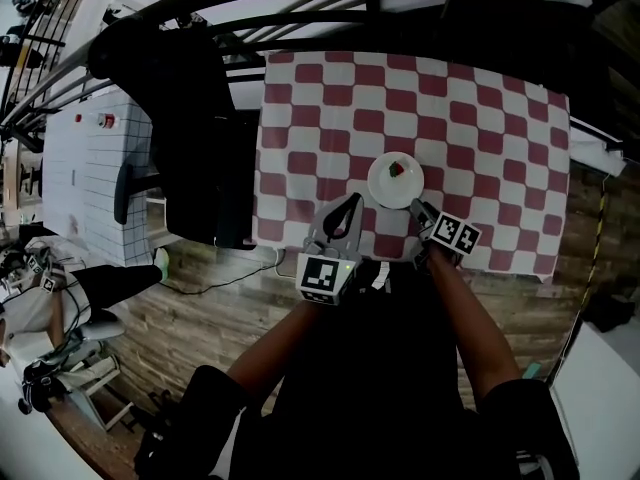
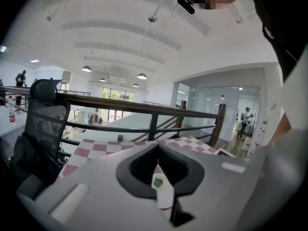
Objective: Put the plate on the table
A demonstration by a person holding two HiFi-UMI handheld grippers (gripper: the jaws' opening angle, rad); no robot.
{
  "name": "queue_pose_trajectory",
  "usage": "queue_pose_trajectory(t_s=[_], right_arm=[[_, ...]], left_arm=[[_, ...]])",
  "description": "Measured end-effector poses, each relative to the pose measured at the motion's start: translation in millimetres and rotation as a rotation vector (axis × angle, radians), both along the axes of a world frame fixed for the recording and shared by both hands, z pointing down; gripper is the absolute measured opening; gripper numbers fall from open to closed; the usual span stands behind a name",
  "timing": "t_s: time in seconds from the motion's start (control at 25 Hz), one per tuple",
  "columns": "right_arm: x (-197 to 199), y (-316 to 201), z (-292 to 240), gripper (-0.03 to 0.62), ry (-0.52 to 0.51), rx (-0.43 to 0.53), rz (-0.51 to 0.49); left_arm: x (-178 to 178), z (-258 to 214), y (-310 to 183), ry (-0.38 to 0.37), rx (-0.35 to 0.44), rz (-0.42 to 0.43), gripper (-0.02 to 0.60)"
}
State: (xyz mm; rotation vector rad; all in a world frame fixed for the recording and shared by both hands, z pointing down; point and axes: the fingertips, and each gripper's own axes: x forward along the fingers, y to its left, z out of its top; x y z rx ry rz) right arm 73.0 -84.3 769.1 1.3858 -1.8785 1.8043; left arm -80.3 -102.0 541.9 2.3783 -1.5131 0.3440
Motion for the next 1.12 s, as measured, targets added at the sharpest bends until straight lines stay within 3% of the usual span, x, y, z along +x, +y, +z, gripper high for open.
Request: queue_pose_trajectory(t_s=[0.28,0.4,0.64,0.92,1.12], right_arm=[[9,11,-29,0.166,0.014,0.04,0.033],[11,12,-41,0.166,0.03,0.047,0.022],[2,10,-77,0.16,0.014,0.108,-0.017],[-1,-2,-133,0.021,0.0,0.263,0.033],[4,-8,-169,-0.002,0.054,0.379,0.011]], left_arm=[[22,-4,10,0.056,-0.006,0.054,0.009],[31,-10,8,0.05,-0.011,0.074,0.009],[49,-11,7,0.106,0.004,0.127,0.009],[68,-14,7,0.132,-0.005,0.186,0.009],[85,-16,7,0.153,0.009,0.234,0.009]])
